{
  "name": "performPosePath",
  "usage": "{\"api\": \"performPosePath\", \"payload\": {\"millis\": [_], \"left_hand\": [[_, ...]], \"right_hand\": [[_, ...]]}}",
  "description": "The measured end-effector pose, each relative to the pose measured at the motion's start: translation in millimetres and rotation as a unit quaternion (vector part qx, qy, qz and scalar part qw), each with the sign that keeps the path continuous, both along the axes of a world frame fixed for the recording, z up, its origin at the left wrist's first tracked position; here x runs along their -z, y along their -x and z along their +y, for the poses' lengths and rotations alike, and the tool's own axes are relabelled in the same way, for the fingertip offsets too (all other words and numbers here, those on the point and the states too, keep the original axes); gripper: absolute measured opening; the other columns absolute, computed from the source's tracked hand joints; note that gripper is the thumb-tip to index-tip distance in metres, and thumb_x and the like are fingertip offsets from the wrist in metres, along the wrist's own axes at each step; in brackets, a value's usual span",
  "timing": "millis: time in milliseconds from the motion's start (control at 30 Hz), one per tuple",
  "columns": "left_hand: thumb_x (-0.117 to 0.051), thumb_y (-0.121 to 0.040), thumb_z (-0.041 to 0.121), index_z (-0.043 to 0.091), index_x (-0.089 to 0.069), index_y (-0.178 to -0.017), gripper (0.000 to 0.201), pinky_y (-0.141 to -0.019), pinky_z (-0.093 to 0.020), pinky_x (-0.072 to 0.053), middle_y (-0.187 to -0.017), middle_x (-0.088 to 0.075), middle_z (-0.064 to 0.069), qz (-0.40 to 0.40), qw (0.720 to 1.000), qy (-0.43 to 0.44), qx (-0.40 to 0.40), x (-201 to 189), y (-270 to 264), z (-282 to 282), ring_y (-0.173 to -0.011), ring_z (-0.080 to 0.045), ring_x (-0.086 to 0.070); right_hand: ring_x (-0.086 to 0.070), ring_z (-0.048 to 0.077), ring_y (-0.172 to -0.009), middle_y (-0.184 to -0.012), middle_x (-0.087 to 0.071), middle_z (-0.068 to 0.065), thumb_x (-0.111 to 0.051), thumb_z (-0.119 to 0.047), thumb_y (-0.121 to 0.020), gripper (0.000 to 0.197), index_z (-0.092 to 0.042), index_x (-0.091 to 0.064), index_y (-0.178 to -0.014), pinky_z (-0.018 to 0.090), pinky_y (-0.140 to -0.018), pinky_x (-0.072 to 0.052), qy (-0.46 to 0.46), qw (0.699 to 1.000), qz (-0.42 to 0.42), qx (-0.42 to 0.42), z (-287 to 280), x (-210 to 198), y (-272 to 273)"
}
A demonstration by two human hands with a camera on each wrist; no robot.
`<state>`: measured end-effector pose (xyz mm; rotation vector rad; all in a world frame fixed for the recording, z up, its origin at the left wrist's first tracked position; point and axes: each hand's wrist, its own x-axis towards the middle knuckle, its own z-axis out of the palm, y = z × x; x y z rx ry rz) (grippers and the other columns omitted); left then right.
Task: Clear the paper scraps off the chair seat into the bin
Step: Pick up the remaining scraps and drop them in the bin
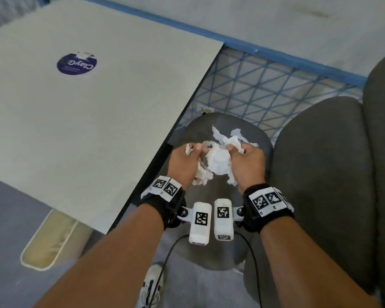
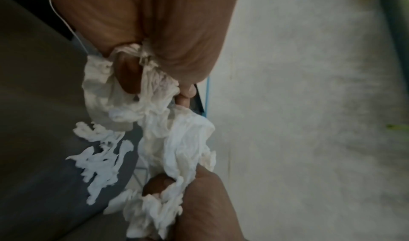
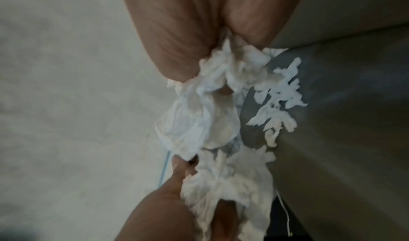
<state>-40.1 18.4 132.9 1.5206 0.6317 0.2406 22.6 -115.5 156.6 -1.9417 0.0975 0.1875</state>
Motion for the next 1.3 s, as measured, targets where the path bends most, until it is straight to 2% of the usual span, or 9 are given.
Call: {"api": "performPosePath", "payload": {"millis": [67,233,400,467,633,867,967,1200,1300], "left_hand": [[-0.052,-0.102,0.034,0.01,-0.069,-0.07,0.043,-0.073,-0.041,-0.055,-0.055,-0.062,0.005,-0.006,1.0,-0.011,-0.026,-26.4,22.7,9.1,-0.059,-0.018,-0.06],[-0.044,-0.093,0.066,0.021,-0.045,-0.055,0.059,-0.065,-0.039,-0.046,-0.054,-0.049,-0.005,-0.051,0.99,0.025,-0.126,-78.5,94.5,45.5,-0.055,-0.022,-0.05],[-0.04,-0.095,0.067,0.022,-0.042,-0.059,0.058,-0.062,-0.037,-0.039,-0.054,-0.048,0.0,-0.066,0.977,0.051,-0.196,-119.4,182.2,91.4,-0.059,-0.023,-0.046],[-0.041,-0.096,0.067,0.02,-0.042,-0.062,0.058,-0.063,-0.034,-0.042,-0.055,-0.047,0.0,-0.07,0.97,0.041,-0.23,-123.2,219.3,118.1,-0.058,-0.021,-0.046],[-0.044,-0.094,0.068,0.022,-0.045,-0.06,0.057,-0.064,-0.033,-0.045,-0.052,-0.048,0.005,-0.046,0.943,0.031,-0.329,-105.6,309.9,186.8,-0.057,-0.019,-0.048],[-0.051,-0.099,0.045,0.024,-0.041,-0.06,0.046,-0.044,-0.019,-0.032,-0.06,-0.038,0.001,-0.05,0.901,0.191,-0.386,-24.3,416.8,276.9,-0.049,-0.013,-0.04],[-0.056,-0.089,0.042,0.024,-0.044,-0.061,0.035,-0.048,-0.023,-0.031,-0.064,-0.039,0.0,-0.032,0.894,0.228,-0.385,19.6,442.4,314.4,-0.054,-0.017,-0.037],[-0.047,-0.068,0.018,0.016,-0.052,-0.063,0.007,-0.05,-0.028,-0.035,-0.057,-0.046,-0.005,0.095,0.904,0.25,-0.334,137.4,464.3,383.5,-0.049,-0.019,-0.043],[-0.05,-0.065,0.005,0.013,-0.048,-0.071,0.01,-0.045,-0.022,-0.033,-0.068,-0.045,-0.009,0.169,0.912,0.215,-0.305,187.8,461.9,402.0,-0.056,-0.022,-0.043]], "right_hand": [[-0.06,0.009,-0.065,-0.071,-0.07,-0.001,-0.059,-0.012,-0.095,0.023,-0.018,-0.074,-0.078,0.025,-0.064,-0.05,-0.042,0.999,-0.022,-0.026,19.3,-26.6,19.2],[-0.039,0.014,-0.052,-0.049,-0.039,-0.006,-0.069,-0.063,-0.082,0.059,-0.022,-0.036,-0.054,0.031,-0.059,-0.037,-0.09,0.991,-0.002,-0.1,74.6,-94.2,84.0],[-0.068,0.027,-0.069,-0.072,-0.07,0.014,-0.081,-0.035,-0.08,0.048,0.01,-0.065,-0.086,0.037,-0.086,-0.058,-0.128,0.951,0.049,-0.278,137.5,-136.1,151.7],[-0.054,0.022,-0.059,-0.06,-0.054,0.006,-0.079,-0.028,-0.081,0.035,0.001,-0.061,-0.073,0.026,-0.059,-0.046,-0.119,0.936,0.069,-0.325,164.4,-142.4,178.6],[-0.032,0.026,-0.061,-0.071,-0.034,0.008,-0.075,-0.03,-0.079,0.028,-0.016,-0.052,-0.075,0.032,-0.056,-0.029,-0.106,0.907,0.097,-0.396,239.1,-131.4,243.5],[-0.061,0.025,-0.06,-0.065,-0.067,0.003,-0.068,-0.051,-0.074,0.039,-0.013,-0.066,-0.065,0.032,-0.057,-0.044,-0.025,0.877,0.155,-0.454,348.9,-57.5,333.1],[-0.074,0.034,-0.084,-0.081,-0.077,0.009,-0.067,-0.054,-0.067,0.043,-0.011,-0.072,-0.07,0.05,-0.081,-0.058,0.017,0.864,0.186,-0.468,396.5,-6.2,351.0],[-0.064,0.041,-0.097,-0.088,-0.064,0.01,-0.06,-0.025,-0.039,0.048,-0.014,-0.061,-0.086,0.05,-0.085,-0.051,0.146,0.799,0.308,-0.495,479.7,161.4,339.5],[-0.059,0.036,-0.114,-0.115,-0.061,0.014,-0.052,-0.01,-0.052,0.073,-0.008,-0.049,-0.125,0.046,-0.096,-0.05,0.229,0.798,0.29,-0.476,501.2,218.3,339.4]]}}
